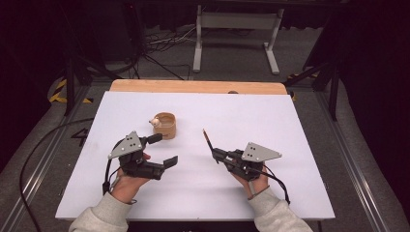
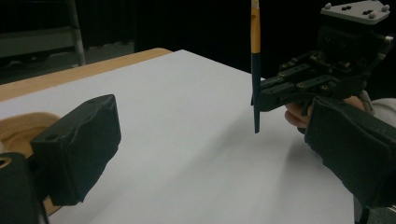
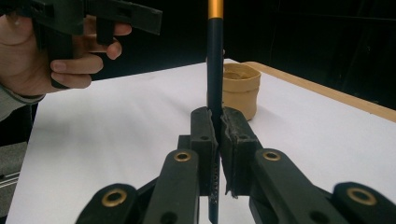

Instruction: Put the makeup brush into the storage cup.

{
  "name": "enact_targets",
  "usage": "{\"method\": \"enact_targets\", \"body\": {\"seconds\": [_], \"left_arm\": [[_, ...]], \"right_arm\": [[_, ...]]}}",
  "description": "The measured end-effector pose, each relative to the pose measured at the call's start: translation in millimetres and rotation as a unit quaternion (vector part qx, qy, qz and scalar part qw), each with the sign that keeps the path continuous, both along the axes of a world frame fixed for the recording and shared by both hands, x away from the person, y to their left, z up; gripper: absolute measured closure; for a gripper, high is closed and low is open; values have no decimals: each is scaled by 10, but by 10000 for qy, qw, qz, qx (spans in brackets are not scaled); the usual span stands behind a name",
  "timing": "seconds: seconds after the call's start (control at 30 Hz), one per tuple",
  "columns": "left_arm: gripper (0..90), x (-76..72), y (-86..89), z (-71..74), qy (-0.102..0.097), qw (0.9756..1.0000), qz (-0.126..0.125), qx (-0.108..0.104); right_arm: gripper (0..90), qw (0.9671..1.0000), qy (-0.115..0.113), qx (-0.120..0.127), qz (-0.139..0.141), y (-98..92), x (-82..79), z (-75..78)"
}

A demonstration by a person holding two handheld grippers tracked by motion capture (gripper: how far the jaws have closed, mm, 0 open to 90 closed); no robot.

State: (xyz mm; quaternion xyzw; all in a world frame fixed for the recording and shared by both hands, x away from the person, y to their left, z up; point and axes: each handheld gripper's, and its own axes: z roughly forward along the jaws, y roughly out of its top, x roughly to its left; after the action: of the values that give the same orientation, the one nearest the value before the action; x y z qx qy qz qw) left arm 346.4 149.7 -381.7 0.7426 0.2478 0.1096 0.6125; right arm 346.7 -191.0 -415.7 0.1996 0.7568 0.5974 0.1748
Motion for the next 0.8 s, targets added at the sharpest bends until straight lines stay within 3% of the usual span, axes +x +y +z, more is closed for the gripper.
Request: {"method": "enact_targets", "body": {"seconds": [0.33, 0.8], "left_arm": [[57, 63, -248, 141, -75, 9997, -218, 17], [51, 154, -495, 157, 27, 9992, -380, -99]], "right_arm": [[844, 10000, 13, -1, -24, 3, -2, -3], [843, 10000, -16, 7, -41, 4, -10, 3]]}}
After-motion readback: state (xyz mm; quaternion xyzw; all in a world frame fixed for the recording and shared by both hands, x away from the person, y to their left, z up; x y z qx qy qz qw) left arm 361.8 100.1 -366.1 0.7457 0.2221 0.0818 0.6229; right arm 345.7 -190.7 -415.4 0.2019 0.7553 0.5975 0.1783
